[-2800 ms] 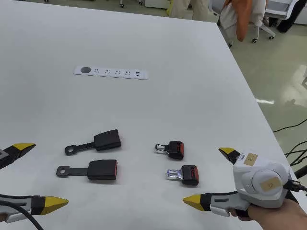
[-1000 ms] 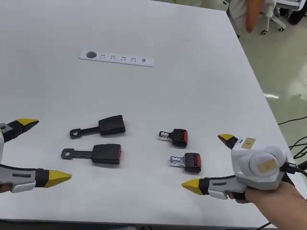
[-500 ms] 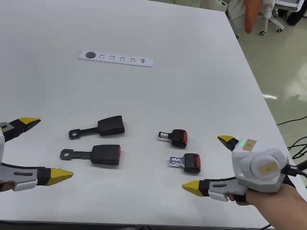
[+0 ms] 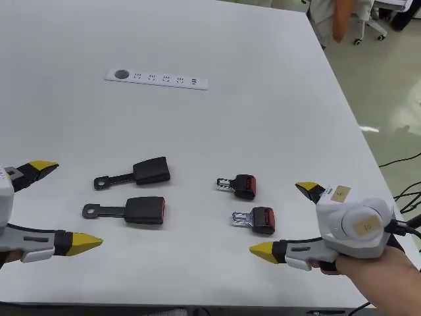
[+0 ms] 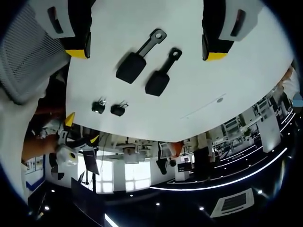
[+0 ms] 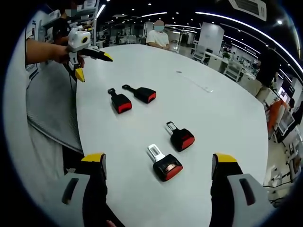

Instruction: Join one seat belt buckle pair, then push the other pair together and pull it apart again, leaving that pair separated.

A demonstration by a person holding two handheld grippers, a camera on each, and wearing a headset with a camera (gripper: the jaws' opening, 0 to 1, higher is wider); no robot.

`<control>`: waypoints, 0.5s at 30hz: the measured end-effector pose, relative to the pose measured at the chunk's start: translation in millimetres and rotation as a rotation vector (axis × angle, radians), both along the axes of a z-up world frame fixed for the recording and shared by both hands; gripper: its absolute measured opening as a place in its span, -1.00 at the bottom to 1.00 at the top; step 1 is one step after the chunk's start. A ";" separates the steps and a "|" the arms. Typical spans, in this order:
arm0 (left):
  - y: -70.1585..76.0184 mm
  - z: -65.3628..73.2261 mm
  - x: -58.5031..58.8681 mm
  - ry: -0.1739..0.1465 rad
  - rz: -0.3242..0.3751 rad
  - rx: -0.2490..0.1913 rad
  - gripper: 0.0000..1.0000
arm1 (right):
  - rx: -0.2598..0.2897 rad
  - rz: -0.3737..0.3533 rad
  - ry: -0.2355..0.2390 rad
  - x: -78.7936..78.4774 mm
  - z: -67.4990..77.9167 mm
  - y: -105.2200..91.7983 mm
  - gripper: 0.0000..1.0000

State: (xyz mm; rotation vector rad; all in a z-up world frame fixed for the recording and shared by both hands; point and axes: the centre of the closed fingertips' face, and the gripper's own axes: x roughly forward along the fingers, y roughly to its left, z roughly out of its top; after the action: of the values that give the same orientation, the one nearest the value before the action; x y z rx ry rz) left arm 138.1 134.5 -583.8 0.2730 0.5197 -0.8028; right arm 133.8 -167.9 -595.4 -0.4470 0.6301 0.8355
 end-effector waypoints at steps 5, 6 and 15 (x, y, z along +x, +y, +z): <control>-2.7 -5.5 2.6 0.001 -0.041 0.040 0.99 | -0.040 0.032 -0.008 -0.7 -3.5 -1.0 0.76; -2.4 -7.8 2.9 -0.001 -0.054 0.065 0.98 | -0.046 0.037 -0.008 -1.1 -3.6 -1.3 0.74; -14.3 -17.9 2.1 0.024 -0.127 0.144 0.91 | -0.081 0.076 -0.011 0.7 -7.3 -1.4 0.59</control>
State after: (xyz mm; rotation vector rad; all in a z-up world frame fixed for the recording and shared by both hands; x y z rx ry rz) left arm 140.2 120.2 -601.7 0.4328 0.5878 -0.8938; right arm 134.4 -169.4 -602.8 -0.5514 0.6415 0.8817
